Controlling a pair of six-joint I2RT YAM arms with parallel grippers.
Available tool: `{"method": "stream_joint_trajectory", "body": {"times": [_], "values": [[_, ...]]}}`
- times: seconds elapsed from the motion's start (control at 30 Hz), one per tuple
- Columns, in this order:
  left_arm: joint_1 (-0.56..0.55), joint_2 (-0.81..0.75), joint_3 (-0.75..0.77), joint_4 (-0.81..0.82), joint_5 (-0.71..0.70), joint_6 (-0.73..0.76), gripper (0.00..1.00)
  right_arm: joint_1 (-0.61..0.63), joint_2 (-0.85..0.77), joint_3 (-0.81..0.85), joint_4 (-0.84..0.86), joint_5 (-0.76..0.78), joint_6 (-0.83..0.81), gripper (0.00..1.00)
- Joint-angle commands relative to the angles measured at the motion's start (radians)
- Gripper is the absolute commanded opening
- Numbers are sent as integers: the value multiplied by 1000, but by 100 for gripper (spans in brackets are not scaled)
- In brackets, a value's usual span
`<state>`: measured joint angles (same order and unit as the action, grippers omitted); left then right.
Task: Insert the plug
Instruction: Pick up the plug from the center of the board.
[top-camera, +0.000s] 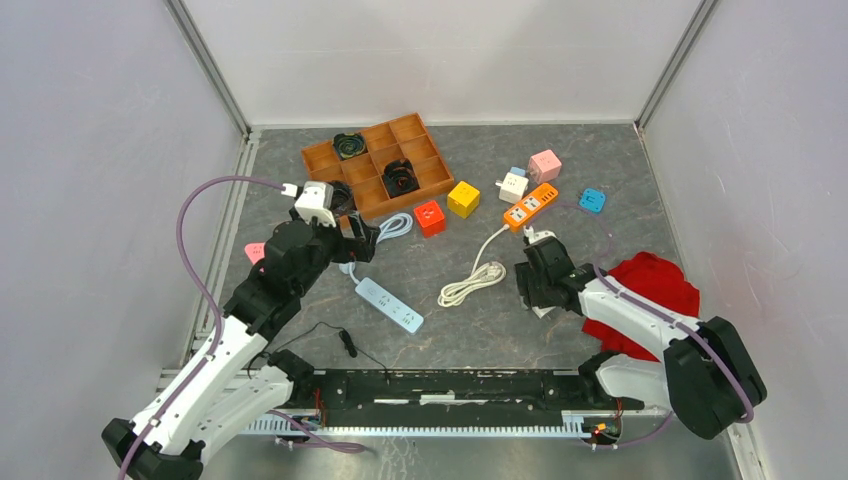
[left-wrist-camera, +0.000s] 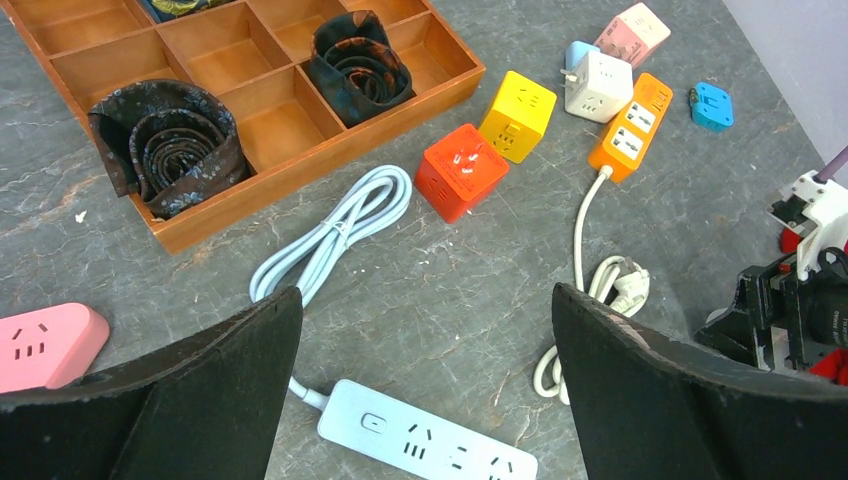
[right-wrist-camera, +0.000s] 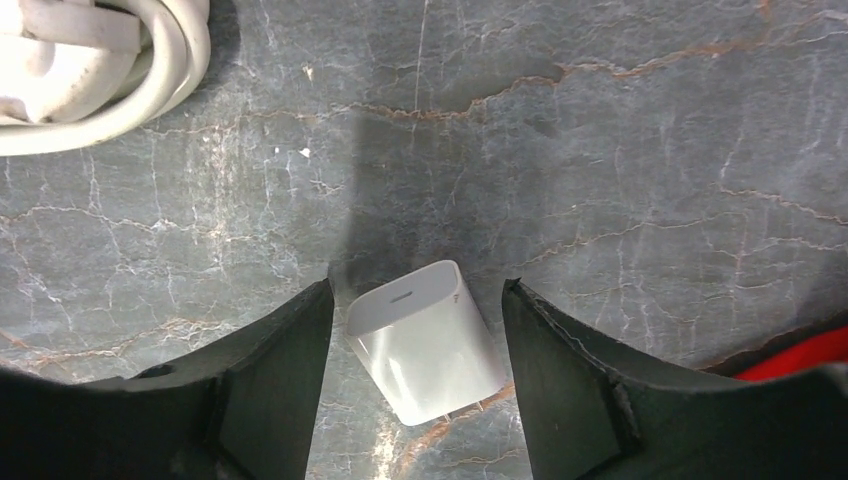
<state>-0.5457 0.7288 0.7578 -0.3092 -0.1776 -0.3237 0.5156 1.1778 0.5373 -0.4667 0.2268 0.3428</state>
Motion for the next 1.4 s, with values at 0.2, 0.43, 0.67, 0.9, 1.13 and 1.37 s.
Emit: {"method": "stream_joint_trajectory", "body": {"times": [0.2,0.43,0.67,0.9,1.13,1.37], "values": [[-2,3,3,5,0,47,100,5,-15,-24,27,-67,-56,71],[-2,10,3,4,6,49,100,22,-23,-23,-6,-117,-72,65],[-2,15,6,4,11,48,100,63,-23,-12,-52,-102,-67,62],[-2,9,2,5,10,48,100,89,-4,18,-102,-66,-77,56],[-1,3,0,4,18,46,100,94,-34,44,-64,-73,-33,38],[-2,-18,15,5,74,-41,99,94,-130,131,24,-165,79,35]]}}
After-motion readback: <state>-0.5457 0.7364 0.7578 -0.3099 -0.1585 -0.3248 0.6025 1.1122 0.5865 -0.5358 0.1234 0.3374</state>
